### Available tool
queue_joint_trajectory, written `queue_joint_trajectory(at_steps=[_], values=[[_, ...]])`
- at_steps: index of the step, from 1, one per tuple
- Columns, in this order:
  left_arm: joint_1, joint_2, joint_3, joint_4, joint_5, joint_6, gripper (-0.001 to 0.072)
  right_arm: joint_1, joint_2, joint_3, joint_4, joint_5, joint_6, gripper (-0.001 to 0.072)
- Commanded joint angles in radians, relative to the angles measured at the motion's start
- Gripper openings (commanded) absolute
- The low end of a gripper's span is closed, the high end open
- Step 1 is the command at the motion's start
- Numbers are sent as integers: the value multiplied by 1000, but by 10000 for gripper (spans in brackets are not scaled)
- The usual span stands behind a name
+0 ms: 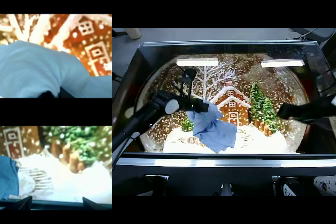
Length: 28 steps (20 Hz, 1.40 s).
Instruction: Fold the shirts.
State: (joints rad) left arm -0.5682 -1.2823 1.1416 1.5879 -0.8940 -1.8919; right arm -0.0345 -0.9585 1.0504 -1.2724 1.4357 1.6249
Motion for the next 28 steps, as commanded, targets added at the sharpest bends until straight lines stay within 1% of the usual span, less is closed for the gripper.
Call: queue_joint_trajectory(at_steps=[1, 3, 6, 7, 8, 9, 12, 14, 16, 17, 18, 19, 20, 21, 22, 24, 25, 26, 28], values=[[3, -18, -88, 8, -8, -13, 36, 41, -53, -321, 248, -190, -38, 673], [19, 0, -72, 16, -39, 8, 36, 147, -108, -398, 317, -278, -42, 674], [48, 20, -69, 40, -95, 7, 37, 319, -219, -412, 384, -458, -47, 676], [57, 20, -69, 39, -113, 7, 36, 356, -262, -412, 451, -505, -48, 675], [62, 20, -69, 39, -123, 8, 37, 379, -302, -412, 522, -528, -58, 675], [62, 20, -69, 39, -128, 8, 37, 400, -340, -412, 593, -531, -96, 675], [60, 20, -69, 38, -127, 8, 36, 431, -397, -412, 707, -558, -112, 674], [60, 21, -69, 36, -127, 8, 36, 433, -400, -412, 754, -597, -104, 672], [60, 22, -69, 36, -127, 8, 36, 433, -401, -412, 757, -631, -53, 669], [60, 24, -69, 36, -127, 8, 36, 433, -401, -412, 758, -645, -21, 638], [60, 25, -69, 36, -127, 8, 36, 433, -401, -412, 765, -654, 8, 567], [60, 26, -69, 36, -127, 8, 36, 433, -401, -412, 771, -663, 29, 452], [60, 26, -69, 36, -127, 8, 36, 433, -400, -412, 772, -671, 31, 263], [60, 26, -69, 36, -126, 8, 36, 433, -400, -410, 772, -678, 31, 24], [60, 26, -69, 36, -126, 16, 36, 433, -399, -403, 772, -687, -10, 15], [61, 33, -44, 38, -137, 93, 36, 416, -356, -351, 753, -644, -152, 15], [62, 53, -8, 54, -144, 121, 36, 399, -305, -303, 709, -606, -205, 15], [62, 92, 44, 93, -144, 124, 36, 375, -233, -234, 632, -559, -227, 14], [62, 205, 188, 179, -147, 124, 36, 307, -36, -34, 411, -489, -182, 14]])
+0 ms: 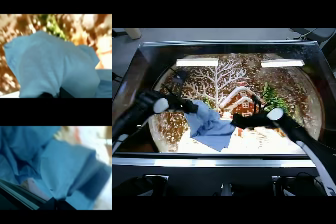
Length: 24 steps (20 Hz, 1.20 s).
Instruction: Fold the shirts.
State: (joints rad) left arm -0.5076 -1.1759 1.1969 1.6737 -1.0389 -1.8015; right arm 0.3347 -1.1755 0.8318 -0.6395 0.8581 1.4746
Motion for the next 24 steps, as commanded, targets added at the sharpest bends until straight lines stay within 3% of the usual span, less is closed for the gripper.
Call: queue_joint_trajectory(at_steps=[1, 4, 8, 10, 13, 15, 16, 19, 21, 22, 23, 24], values=[[2, 160, 214, 123, -6, 33, 36, -93, 276, 289, -325, 99, 12, 14], [1, 347, 423, 126, -11, -20, 35, -141, 523, 557, -578, 79, 174, 14], [-1, 494, 411, 21, -110, -58, 35, -139, 697, 635, -678, 155, 385, 15], [-1, 495, 338, -24, -194, -58, 36, -139, 688, 635, -713, 320, 400, 15], [-1, 492, 60, -60, -208, -58, 36, -139, 588, 572, -812, 694, 390, 15], [-1, 492, -217, -121, -132, -66, 36, -139, 530, 408, -819, 752, 366, 15], [-1, 490, -363, -181, -29, -79, 37, -139, 508, 288, -795, 678, 348, 15], [-1, 433, -668, -391, 338, -85, 36, -139, 429, -28, -700, 214, 340, 16], [1, 336, -706, -491, 394, -84, 38, -139, 349, -113, -650, -26, 377, 16], [2, 283, -683, -507, 391, -82, 108, -139, 303, -116, -636, -92, 416, 16], [6, 248, -640, -504, 374, -46, 386, -139, 268, -108, -623, -134, 436, 18], [31, 225, -572, -501, 315, 39, 701, -140, 244, -85, -624, -143, 448, 93]])
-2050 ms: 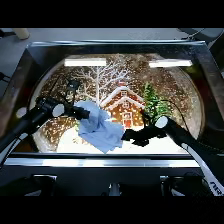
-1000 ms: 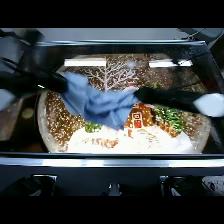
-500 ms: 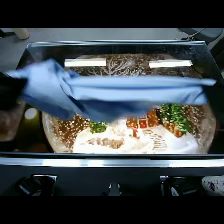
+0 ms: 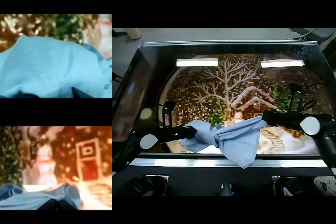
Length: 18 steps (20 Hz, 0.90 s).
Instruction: Fold the shirts.
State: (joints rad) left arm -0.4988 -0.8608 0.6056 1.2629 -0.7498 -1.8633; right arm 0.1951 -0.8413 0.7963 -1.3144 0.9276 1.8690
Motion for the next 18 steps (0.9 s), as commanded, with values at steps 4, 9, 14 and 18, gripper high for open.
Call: queue_joint_trajectory(at_steps=[4, 9, 14, 18], values=[[272, -82, 300, 243, -397, 218, 719, -35, -92, 168, -79, 118, -7, 650], [544, -73, 93, 24, -495, 306, 718, -344, -99, 50, 94, 517, -277, 612], [489, -109, -188, -333, -253, 384, 718, -352, -110, -211, 282, 507, -368, 639], [431, -168, -188, -364, -158, 375, 646, -352, -153, -258, 298, 435, -365, 639]])
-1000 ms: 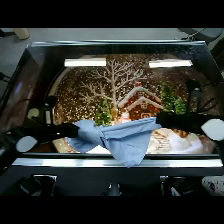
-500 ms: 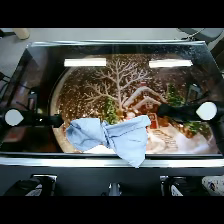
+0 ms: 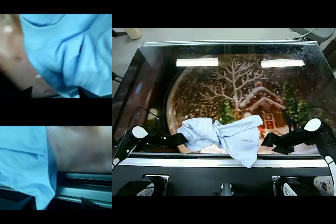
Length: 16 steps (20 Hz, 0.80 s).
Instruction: Fold the shirts.
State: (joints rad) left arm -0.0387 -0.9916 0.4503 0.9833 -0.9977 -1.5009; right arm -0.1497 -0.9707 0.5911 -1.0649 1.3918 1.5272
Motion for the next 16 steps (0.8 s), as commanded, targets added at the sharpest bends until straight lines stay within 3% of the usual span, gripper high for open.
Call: queue_joint_trajectory(at_steps=[1, 4, 5, 6, 8, 11, 12, 13, 14, 16], values=[[-42, -60, -32, -106, 124, 13, 615, -8, -33, -70, 82, -57, -24, 639], [-69, -114, -32, -197, 215, 13, 430, 20, -63, -126, 156, -150, -29, 639], [-70, -125, -31, -199, 221, 13, 174, 69, -81, -132, 151, -176, -29, 639], [-69, -127, -27, -198, 215, 23, 44, 132, -105, -132, 154, -212, -28, 640], [-69, -114, -3, -195, 178, 80, 37, 240, -150, -132, 190, -300, -1, 680], [-69, -76, 37, -186, 161, 92, 37, 341, -227, -132, 246, -374, 24, 662], [-69, -66, 49, -185, 161, 93, 37, 359, -248, -131, 280, -380, 24, 473], [-69, -58, 64, -178, 161, 93, 37, 358, -256, -131, 324, -380, 14, 117], [-68, -48, 88, -169, 154, 111, 36, 358, -251, -121, 357, -366, -7, 16], [-67, -2, 182, -76, 122, 137, 35, 358, -203, -28, 336, -264, -85, 14]])
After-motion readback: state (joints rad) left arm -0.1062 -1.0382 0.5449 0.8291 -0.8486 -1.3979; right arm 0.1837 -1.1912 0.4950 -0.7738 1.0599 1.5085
